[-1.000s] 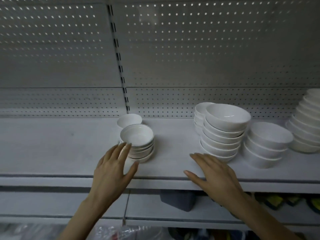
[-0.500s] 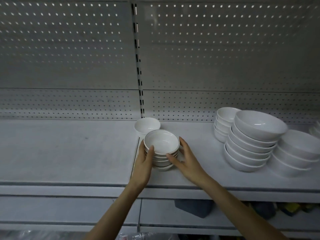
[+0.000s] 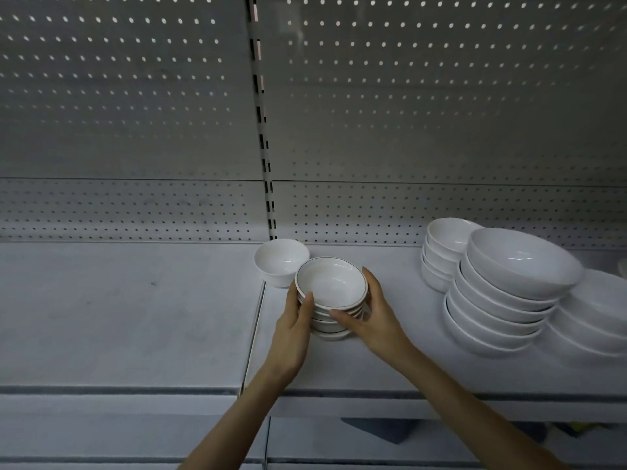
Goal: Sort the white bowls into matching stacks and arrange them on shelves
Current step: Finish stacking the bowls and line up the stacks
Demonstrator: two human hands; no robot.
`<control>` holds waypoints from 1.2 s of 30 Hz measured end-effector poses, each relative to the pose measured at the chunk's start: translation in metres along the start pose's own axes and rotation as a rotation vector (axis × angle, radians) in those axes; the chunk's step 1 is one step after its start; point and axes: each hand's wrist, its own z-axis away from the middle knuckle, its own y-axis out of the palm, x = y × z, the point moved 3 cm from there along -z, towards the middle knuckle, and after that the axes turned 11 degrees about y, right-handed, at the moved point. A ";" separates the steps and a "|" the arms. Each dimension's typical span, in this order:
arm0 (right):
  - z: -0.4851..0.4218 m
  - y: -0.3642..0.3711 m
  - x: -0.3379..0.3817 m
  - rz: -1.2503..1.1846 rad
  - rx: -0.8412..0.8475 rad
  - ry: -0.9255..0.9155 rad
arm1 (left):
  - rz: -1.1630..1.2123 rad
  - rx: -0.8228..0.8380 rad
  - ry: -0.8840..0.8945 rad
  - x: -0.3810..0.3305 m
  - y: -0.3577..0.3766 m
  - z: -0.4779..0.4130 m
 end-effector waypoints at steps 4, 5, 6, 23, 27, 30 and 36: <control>-0.011 -0.013 -0.003 -0.024 -0.052 0.005 | -0.010 0.027 0.019 0.004 0.014 -0.016; -0.013 -0.017 -0.003 -0.028 -0.064 0.002 | -0.007 0.031 0.018 0.003 0.018 -0.020; -0.015 -0.020 -0.003 -0.030 -0.074 0.001 | -0.006 0.036 0.020 0.002 0.023 -0.023; -0.027 -0.038 0.000 -0.016 -0.017 0.031 | -0.479 -0.473 -0.029 0.022 -0.054 -0.064; -0.028 -0.039 0.002 -0.004 -0.005 0.026 | -0.223 -0.441 -0.211 0.043 -0.069 -0.081; -0.028 -0.039 0.002 0.011 0.007 0.033 | -0.161 -0.457 -0.247 0.043 -0.072 -0.087; -0.023 -0.038 0.005 0.036 0.022 0.053 | -0.028 -0.477 -0.333 0.038 -0.069 -0.100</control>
